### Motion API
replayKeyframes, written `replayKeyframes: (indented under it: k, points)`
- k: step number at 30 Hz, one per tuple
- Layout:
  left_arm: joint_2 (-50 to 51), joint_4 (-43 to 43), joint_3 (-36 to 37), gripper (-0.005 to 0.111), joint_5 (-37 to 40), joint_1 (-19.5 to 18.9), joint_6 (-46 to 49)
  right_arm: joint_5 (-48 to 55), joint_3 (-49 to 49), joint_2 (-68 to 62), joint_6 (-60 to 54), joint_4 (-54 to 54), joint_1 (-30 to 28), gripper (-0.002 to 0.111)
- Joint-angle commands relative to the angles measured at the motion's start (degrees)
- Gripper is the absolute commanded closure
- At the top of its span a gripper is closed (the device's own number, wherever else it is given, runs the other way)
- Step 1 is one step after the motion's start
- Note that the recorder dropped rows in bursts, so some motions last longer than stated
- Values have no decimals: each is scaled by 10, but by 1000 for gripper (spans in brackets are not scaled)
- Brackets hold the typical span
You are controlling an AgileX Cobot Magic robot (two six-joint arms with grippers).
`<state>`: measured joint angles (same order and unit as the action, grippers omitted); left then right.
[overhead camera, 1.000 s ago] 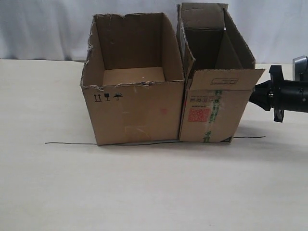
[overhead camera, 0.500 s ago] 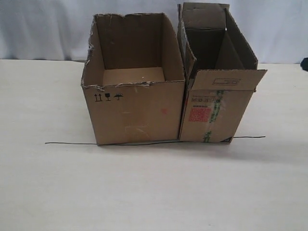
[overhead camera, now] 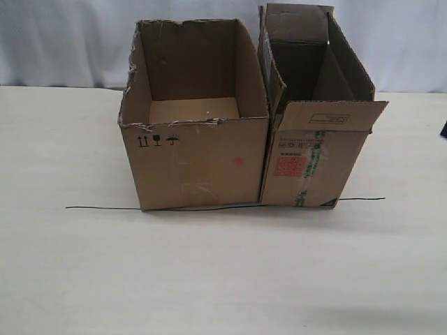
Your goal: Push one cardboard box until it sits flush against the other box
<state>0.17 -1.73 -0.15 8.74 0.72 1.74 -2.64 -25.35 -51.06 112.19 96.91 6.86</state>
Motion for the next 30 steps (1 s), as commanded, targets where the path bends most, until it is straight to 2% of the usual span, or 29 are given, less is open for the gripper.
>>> replayKeyframes:
  k: [1,6,16,20,25,26,30]
  points:
    - [-2,-5,2,107,-6,4,0,95,72,46,-6,-11,92,103]
    - [-2,-5,2,107,-6,4,0,85,110,99,-6,-11,144,103]
    - [-2,-5,2,107,-6,4,0,102,111,141,1,-6,151,103]
    - [-2,-5,2,107,-6,4,0,-60,164,296,-19,3,43,103]
    - [-2,-4,2,107,-6,4,0,-132,246,445,-20,-2,-64,103]
    - [-2,-4,2,107,-6,4,0,-141,253,474,-20,-2,-80,103]
    - [-2,-4,2,107,-6,4,0,-125,253,511,-23,30,-81,103]
